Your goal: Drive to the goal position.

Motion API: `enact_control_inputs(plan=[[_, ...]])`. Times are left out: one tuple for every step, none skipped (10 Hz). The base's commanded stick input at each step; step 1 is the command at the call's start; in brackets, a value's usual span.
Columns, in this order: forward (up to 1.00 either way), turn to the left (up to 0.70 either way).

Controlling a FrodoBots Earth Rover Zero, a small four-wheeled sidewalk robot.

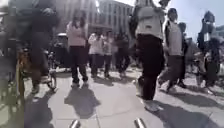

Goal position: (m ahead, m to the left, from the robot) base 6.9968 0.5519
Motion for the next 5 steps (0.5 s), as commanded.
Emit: enact_control_inputs(plan=[[0.85, 0.02], [0.85, 0.01], [0.85, 0.01], [0.85, 0.01], [0.85, 0.01]])
